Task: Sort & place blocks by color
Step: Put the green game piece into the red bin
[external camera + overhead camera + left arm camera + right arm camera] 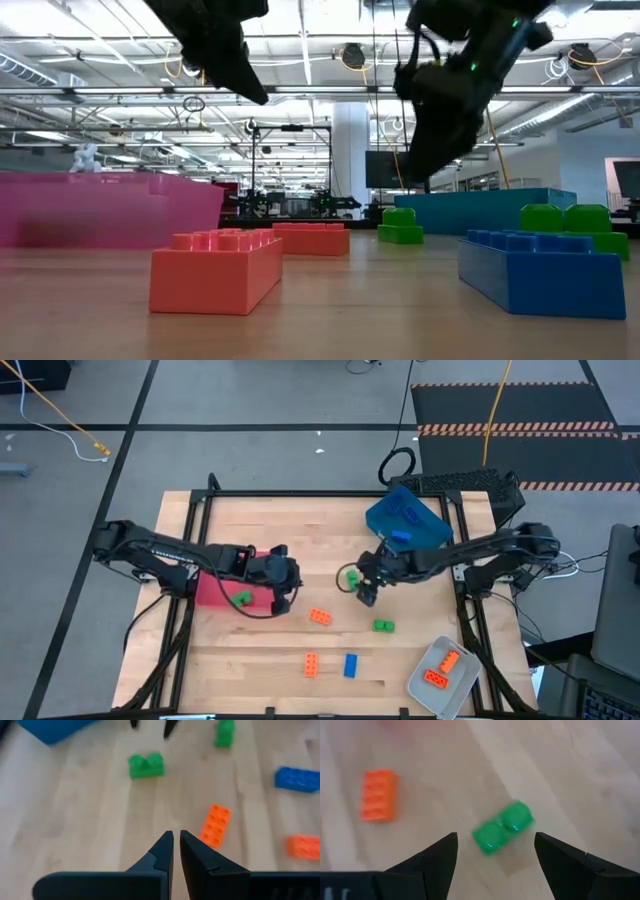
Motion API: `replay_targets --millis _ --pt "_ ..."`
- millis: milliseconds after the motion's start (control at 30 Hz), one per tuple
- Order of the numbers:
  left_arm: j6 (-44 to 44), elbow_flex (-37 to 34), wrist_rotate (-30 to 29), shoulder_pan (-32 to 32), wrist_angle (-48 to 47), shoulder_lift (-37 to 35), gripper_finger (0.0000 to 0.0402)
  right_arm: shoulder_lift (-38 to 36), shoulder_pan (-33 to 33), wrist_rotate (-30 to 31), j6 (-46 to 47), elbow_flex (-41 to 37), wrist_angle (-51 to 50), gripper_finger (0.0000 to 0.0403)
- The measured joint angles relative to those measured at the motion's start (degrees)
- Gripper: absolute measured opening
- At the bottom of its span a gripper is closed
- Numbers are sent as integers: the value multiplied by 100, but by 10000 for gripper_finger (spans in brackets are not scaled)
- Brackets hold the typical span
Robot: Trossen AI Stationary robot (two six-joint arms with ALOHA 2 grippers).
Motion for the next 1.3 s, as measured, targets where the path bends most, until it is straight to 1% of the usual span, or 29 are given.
replay_targets --millis 67,167,333,433,667,767,933,1033,1100,1167,1300 --pt "86 -99 -258 -48 225 0 36 221 -147 23 154 -2 -29 258" --pt "307 -146 -445 -82 567 4 37 554 -305 -13 370 -3 1 258" --pt "816 68 -495 7 1155 -2 37 848 -349 -297 392 -2 777 258" --pt "887 251 -497 112 1264 0 37 914 -296 -278 363 0 918 258" --pt "909 805 -505 160 1273 0 37 943 -298 24 203 0 716 258" --pt "1033 1070 -520 163 1301 0 37 937 -301 39 81 -31 678 258" --pt "1096 1390 -534 163 1581 -2 37 950 -301 41 -499 -205 624 258" --pt "1021 1349 -534 132 1748 -2 37 942 -300 7 -1399 -365 1060 258" --pt "936 1270 -532 103 1727 0 37 944 -299 -165 -1721 -451 1257 258" --pt "793 1140 -533 75 1726 24 37 944 -322 -318 -1646 -472 1296 258" --pt "485 814 -530 20 1711 63 37 942 -416 -328 -1275 -472 1199 258"
